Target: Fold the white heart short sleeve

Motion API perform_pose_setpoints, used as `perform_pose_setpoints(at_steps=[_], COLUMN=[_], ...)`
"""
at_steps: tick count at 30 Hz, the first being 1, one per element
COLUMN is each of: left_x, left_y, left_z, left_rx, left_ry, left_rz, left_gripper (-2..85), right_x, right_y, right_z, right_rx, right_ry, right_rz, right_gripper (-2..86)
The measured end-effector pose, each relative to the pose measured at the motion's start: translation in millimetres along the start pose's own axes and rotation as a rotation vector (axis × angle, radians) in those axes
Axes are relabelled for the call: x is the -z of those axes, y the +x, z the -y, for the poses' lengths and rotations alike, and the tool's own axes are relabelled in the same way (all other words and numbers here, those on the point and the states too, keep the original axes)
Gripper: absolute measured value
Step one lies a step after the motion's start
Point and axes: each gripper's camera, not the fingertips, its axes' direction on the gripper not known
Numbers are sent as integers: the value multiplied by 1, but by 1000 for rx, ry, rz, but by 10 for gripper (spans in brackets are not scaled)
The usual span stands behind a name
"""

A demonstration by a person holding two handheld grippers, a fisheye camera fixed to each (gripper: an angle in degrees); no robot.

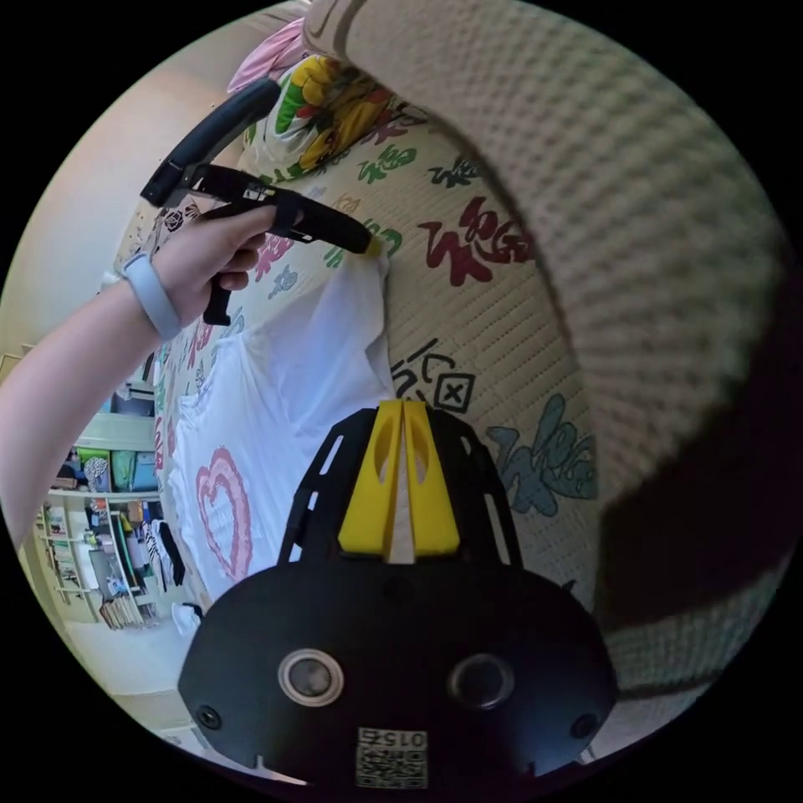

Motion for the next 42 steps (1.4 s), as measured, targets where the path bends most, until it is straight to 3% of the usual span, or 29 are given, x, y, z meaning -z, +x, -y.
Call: perform_pose_setpoints(at_steps=[9,18,24,34,42], left_x=[-13,-3,39,116,73], left_y=[-18,-34,-65,-96,-119], left_z=[-21,-39,-68,-250,-372], left_rx=[17,28,66,163,407], left_ry=[47,89,208,494,460], left_rz=[-34,-42,-105,-78,-155], left_gripper=[-5,-5,-4,-3,3], right_x=[-16,-28,-3,23,-34], right_y=[19,36,49,-13,-56], right_z=[4,0,-4,-39,-86], right_rx=[-20,27,86,500,683], right_ry=[10,-31,56,71,-111], right_rz=[53,55,39,29,7], right_gripper=[71,1,-1,1,8])
